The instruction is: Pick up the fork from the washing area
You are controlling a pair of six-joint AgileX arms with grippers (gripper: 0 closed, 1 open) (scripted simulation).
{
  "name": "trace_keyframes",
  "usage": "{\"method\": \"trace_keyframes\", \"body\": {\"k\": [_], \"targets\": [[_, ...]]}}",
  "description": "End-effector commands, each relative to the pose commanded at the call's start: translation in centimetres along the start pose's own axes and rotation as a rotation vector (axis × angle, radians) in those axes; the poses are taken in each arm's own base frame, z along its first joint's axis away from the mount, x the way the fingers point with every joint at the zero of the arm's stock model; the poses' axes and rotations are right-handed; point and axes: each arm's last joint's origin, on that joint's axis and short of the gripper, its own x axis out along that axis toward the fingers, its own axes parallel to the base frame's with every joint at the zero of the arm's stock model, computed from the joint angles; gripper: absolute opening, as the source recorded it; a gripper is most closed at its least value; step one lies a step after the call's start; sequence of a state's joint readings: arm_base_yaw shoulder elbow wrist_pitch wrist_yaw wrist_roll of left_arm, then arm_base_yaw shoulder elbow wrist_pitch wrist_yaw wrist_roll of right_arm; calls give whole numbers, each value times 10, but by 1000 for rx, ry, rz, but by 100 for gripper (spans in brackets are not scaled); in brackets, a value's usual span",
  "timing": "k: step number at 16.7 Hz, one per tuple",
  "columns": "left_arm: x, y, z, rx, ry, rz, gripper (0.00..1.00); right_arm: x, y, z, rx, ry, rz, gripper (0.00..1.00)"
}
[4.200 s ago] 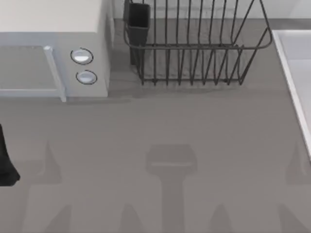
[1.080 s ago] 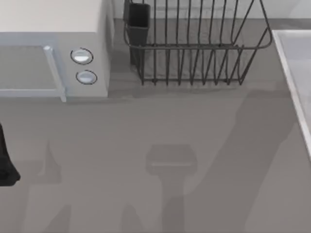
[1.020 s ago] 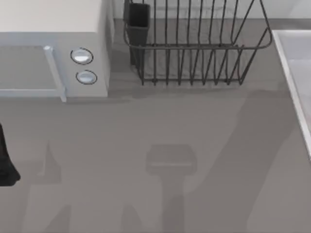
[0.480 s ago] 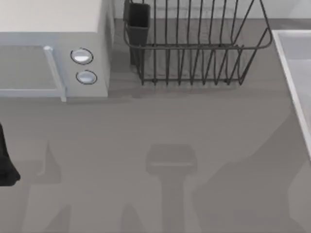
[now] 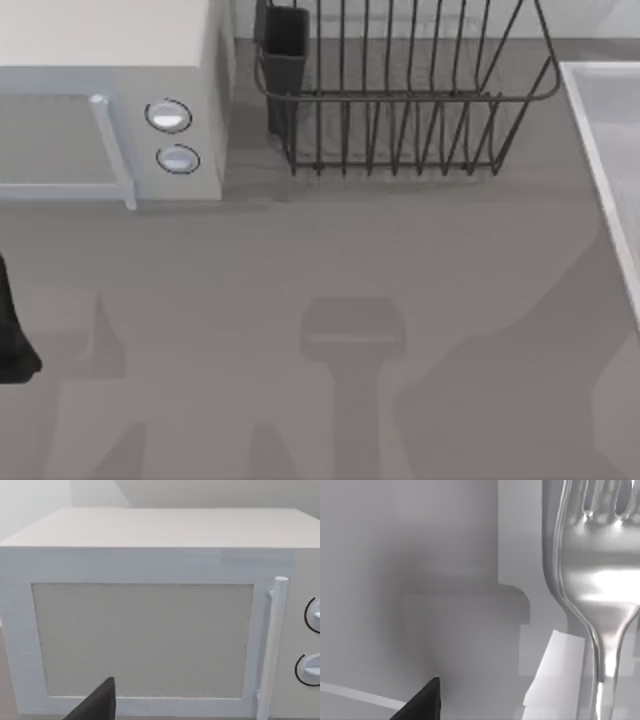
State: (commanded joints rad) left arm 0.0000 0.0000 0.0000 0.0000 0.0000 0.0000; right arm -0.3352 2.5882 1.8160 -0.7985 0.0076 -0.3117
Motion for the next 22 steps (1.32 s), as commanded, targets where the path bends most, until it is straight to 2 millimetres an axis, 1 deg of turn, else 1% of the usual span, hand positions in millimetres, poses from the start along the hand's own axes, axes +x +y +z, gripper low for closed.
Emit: {"method": "trace_keyframes", "body": {"k": [10,11,18,19,20,22], "targets": [[0,0,0,0,0,0,100,0,0,0,0,0,0,2],[0,0,0,0,0,0,100,0,0,0,0,0,0,0],[0,0,0,0,0,0,100,0,0,0,0,0,0,0],[0,0,0,0,0,0,100,-23,0,5,9,-45,0,0],[0,0,0,0,0,0,100,-24,0,5,9,-46,0,0],[0,0,0,0,0,0,100,-36,-1,8,9,-49,-1,0]]}}
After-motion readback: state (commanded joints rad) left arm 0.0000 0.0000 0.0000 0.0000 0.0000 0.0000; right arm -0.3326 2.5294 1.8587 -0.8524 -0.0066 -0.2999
